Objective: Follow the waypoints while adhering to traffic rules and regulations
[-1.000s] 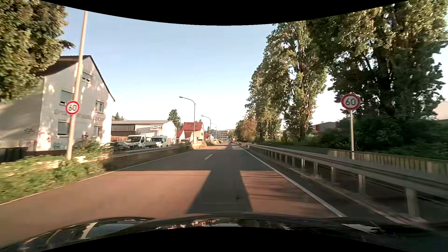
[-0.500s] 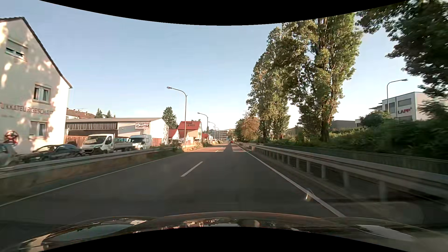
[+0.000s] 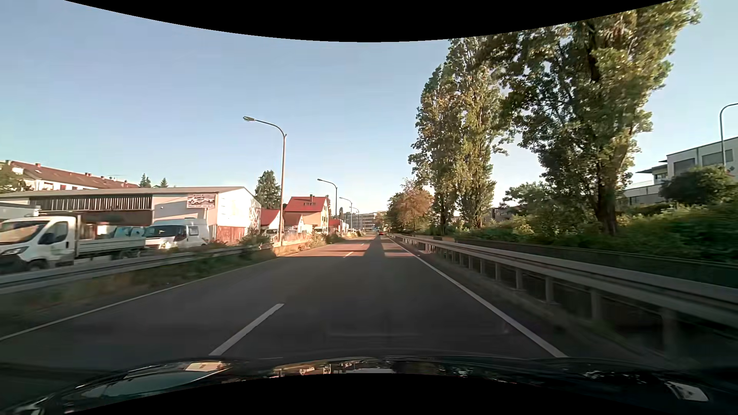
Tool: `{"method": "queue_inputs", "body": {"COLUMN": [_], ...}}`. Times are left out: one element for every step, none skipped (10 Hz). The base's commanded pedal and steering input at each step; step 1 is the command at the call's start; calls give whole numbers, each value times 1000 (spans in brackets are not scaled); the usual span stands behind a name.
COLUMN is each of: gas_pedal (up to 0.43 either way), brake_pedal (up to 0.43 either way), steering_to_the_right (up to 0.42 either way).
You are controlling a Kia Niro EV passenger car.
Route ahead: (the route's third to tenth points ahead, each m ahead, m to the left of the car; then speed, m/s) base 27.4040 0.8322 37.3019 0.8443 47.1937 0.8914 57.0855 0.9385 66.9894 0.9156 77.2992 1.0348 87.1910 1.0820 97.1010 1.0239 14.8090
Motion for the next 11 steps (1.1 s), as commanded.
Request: {"method": "queue_inputs", "body": {"gas_pedal": [118,118,118,118,118,118,118,118,118,118,118], "brake_pedal": [0,0,0,0,0,0,0,0,0,0,0], "steering_to_the_right": [3,3,3,3,3,2,2,2,2,2,2]}}
